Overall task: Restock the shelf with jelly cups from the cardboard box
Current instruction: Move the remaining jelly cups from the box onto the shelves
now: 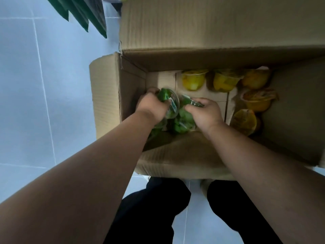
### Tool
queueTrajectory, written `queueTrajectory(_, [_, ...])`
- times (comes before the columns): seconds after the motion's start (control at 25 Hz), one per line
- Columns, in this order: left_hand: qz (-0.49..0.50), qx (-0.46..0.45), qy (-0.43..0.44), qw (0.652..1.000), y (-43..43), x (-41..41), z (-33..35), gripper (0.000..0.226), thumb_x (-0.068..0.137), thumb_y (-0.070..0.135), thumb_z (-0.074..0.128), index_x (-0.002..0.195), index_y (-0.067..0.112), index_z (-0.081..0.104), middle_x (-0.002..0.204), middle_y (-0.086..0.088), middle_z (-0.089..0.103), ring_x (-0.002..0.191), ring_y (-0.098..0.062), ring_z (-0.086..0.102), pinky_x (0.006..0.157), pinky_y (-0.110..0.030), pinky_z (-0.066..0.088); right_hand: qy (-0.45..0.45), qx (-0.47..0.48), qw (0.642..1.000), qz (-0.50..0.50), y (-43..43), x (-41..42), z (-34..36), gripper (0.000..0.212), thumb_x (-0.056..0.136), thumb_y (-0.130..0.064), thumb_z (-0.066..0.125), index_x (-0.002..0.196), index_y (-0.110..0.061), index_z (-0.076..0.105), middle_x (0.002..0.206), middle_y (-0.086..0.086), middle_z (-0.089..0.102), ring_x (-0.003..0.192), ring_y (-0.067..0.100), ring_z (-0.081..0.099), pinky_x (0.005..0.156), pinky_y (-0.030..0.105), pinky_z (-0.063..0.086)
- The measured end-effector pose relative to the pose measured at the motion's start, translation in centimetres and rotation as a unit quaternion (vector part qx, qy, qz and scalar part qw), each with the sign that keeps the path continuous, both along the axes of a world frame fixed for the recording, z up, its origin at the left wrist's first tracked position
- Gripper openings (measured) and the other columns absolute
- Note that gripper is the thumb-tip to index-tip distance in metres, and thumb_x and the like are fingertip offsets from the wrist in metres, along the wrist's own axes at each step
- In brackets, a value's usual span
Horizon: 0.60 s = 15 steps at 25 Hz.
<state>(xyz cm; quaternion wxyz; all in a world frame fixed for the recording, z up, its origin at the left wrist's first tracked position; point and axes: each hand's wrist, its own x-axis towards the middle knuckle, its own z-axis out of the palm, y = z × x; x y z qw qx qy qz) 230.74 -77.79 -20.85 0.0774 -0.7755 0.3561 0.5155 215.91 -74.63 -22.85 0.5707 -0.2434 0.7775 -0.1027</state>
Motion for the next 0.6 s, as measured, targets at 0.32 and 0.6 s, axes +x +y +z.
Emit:
queueTrajectory(0.32, [0.365,0.047,0.247,0.897,0.4,-2.1,16.1,0.007,0.093,0.027,0.060,0.099,0.030,0.058,0.103,-0.001,0.069,0.085,-0.021,0.067,0.061,-0.029,0.054,-0.066,-0.107,0.990,-0.062,0.1,-3.6,17.6,0.032,0.079,-0.011,0.076,0.103,-0.030,0.067,0.109,-0.002,0.067,0.091,0.006,0.066,0.070,0.016,0.057])
queueTrajectory(0.6, [0.255,-0.047,0.435,0.862,-2.1,-0.9,37.2,0.055,0.071,0.009,0.075,0.121,0.018,0.055,0.108,-0.001,0.071,0.100,-0.018,0.066,0.081,-0.026,0.051,-0.037,-0.297,0.954,0.009,-4.4,-4.9,39.2,0.036,0.074,-0.008,0.079,0.096,-0.034,0.069,0.116,0.000,0.061,0.101,-0.005,0.059,0.089,0.010,0.048])
